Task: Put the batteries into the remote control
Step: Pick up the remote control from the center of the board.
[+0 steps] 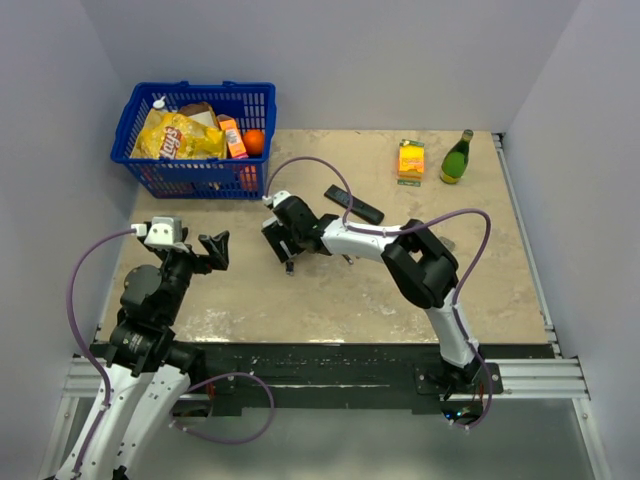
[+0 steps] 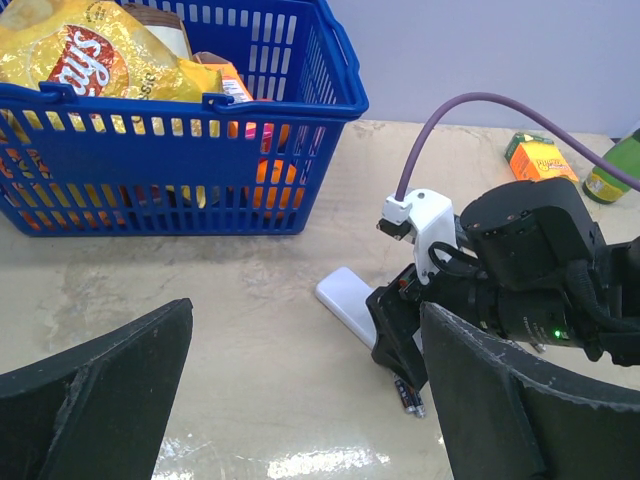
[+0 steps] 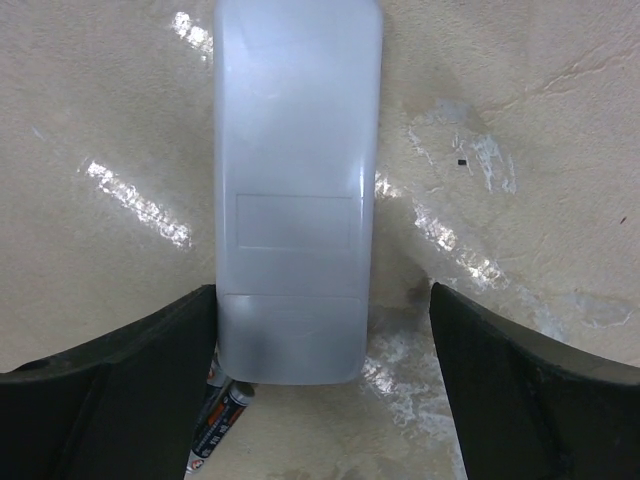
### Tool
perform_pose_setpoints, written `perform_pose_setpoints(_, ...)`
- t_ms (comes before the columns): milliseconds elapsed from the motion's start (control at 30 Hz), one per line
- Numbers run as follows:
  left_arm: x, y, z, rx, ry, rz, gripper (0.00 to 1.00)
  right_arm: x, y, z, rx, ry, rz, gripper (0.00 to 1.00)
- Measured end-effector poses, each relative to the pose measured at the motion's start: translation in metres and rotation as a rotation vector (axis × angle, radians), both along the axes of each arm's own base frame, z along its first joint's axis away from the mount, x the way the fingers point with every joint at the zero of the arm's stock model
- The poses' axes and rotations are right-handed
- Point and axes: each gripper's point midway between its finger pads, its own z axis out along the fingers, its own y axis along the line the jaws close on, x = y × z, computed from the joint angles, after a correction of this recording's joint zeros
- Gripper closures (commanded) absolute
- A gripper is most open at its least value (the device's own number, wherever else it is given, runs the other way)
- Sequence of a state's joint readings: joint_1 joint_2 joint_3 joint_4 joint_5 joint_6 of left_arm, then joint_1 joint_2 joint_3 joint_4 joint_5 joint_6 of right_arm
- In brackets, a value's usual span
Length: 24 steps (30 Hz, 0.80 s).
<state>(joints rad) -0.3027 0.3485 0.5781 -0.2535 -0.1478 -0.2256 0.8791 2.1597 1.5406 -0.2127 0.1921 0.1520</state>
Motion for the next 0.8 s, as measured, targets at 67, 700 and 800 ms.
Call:
perform_pose_setpoints(67,0.000,0.000,0.000,0.000,0.000,0.000,0.00,0.001,0.000,0.001,-0.001,-0.002,0.001,0.21)
perform_pose_setpoints(700,0.008,-0.007,-0.012,-0.033,0.064,-0.008,0.00,-0.002,-0.005,0.014,0.001,-0.056,0.038,0.84)
perform_pose_setpoints(800,0.010,-0.013,-0.014,-0.089,0.086,-0.024,0.00,-0.009,-0.014,0.044,0.043,-0.095,0.039,0.85)
